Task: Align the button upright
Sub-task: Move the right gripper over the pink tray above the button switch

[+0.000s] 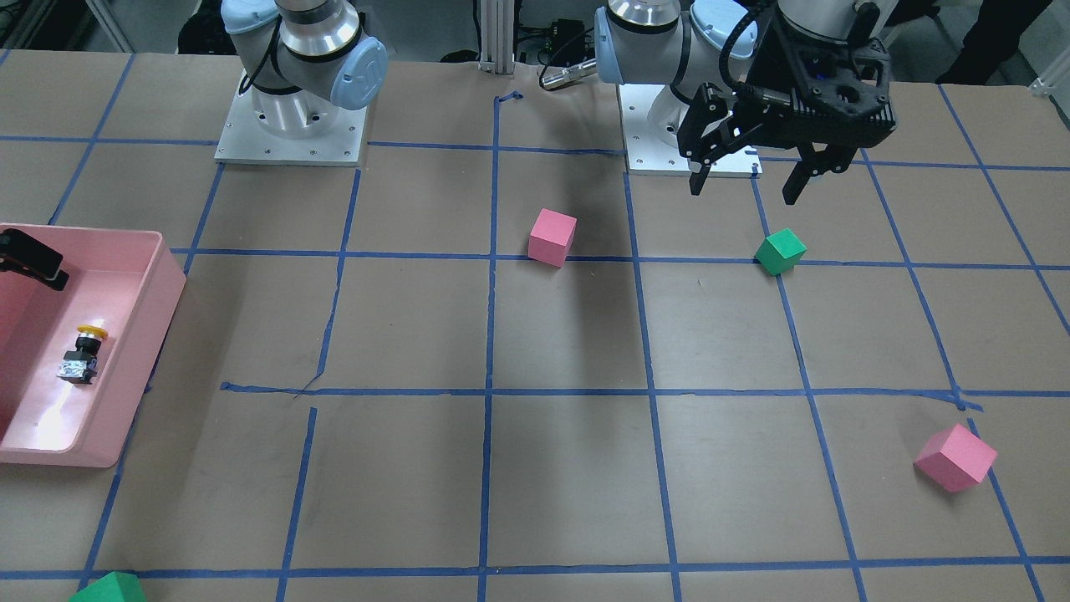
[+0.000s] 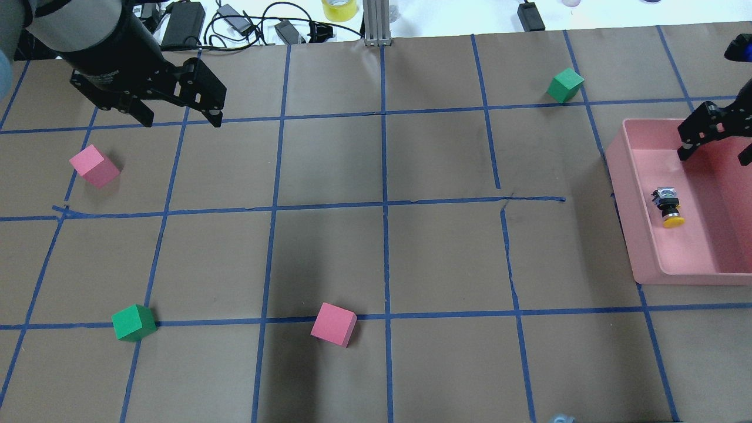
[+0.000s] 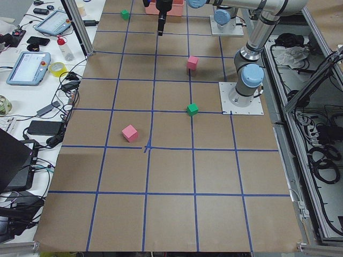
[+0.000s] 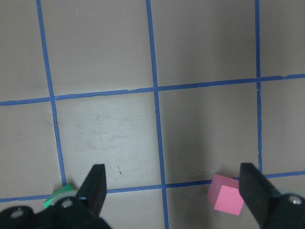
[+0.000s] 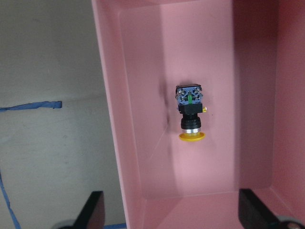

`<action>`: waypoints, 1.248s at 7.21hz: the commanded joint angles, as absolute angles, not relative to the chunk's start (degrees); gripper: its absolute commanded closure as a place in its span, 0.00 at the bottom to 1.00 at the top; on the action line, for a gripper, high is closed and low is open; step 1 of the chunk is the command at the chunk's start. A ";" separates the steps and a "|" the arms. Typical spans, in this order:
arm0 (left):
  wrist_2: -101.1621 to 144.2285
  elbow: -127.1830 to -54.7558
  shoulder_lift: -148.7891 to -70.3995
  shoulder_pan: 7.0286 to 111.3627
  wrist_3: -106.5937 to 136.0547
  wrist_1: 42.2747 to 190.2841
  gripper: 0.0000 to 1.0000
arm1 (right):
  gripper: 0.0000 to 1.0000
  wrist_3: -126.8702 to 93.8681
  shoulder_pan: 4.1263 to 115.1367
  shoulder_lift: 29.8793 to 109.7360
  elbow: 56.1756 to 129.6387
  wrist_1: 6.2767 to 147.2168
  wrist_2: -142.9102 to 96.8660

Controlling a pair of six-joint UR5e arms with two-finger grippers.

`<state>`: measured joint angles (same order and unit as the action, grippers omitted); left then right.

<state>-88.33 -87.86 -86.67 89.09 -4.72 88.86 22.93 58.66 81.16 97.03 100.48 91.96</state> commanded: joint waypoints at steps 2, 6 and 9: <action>-88.24 -87.89 -86.66 88.95 -4.75 88.86 0.00 | 0.00 24.00 57.04 77.00 99.14 107.21 92.02; -88.33 -87.80 -86.66 88.86 -4.75 88.86 0.00 | 0.00 23.73 56.51 72.61 99.23 108.98 92.20; -88.33 -87.80 -86.66 88.86 -4.57 88.86 0.00 | 0.00 23.64 55.72 69.27 99.23 108.98 92.20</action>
<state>-88.33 -87.80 -86.66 88.86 -4.65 88.86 23.66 55.95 70.54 99.23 108.98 92.20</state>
